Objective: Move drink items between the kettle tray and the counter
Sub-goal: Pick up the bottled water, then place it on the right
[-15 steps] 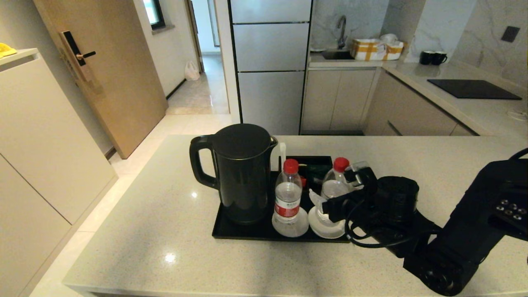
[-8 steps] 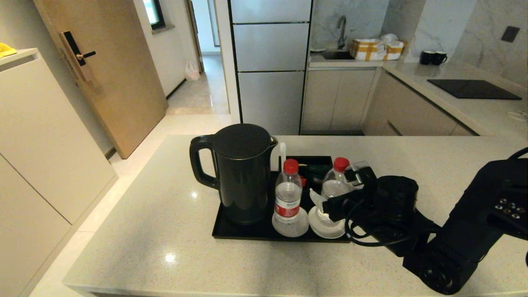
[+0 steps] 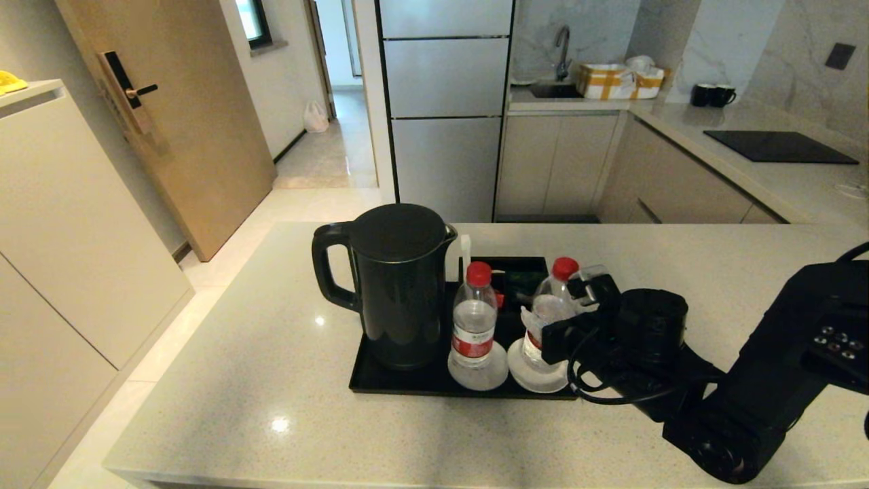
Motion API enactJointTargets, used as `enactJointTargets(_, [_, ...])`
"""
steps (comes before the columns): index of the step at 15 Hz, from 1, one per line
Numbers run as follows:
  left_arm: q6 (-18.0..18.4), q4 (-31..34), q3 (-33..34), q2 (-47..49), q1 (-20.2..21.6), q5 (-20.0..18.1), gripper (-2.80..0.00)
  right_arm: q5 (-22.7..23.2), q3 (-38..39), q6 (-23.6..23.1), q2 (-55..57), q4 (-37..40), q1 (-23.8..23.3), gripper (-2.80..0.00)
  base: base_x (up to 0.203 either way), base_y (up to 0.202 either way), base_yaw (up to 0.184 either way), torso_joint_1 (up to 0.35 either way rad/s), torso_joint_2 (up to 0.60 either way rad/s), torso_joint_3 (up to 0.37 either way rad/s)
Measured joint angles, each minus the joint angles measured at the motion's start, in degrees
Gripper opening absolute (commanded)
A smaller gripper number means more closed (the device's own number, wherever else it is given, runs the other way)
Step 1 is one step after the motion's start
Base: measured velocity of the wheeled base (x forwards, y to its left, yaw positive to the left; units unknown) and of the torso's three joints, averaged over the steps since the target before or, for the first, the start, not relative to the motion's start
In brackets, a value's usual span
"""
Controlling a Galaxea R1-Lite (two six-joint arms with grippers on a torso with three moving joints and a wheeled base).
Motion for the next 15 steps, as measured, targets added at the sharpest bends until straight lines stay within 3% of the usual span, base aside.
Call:
enactJointTargets(5, [0.0,0.0,0.0,0.0,0.0,0.0,-2.8,0.0,-0.3,0.0,-1.5,1.0,-0.7,-2.8,0.0,0.0,0.0,0.0,0.0,0.0])
enactJointTargets(8, [0.0,0.0,0.0,0.0,0.0,0.0,-2.8,-0.5,-2.1,0.0,-5.3,5.9,-2.9,-2.8,0.0,0.0,0.0,0.0,0.0,0.0])
enactJointTargets(15, [0.0,0.0,0.0,0.0,0.1,0.0,-2.8,-2.2,-17.8,0.1,-5.5,19.1,-21.7,-2.8,0.0,0.0,0.0,0.0,0.0,0.0])
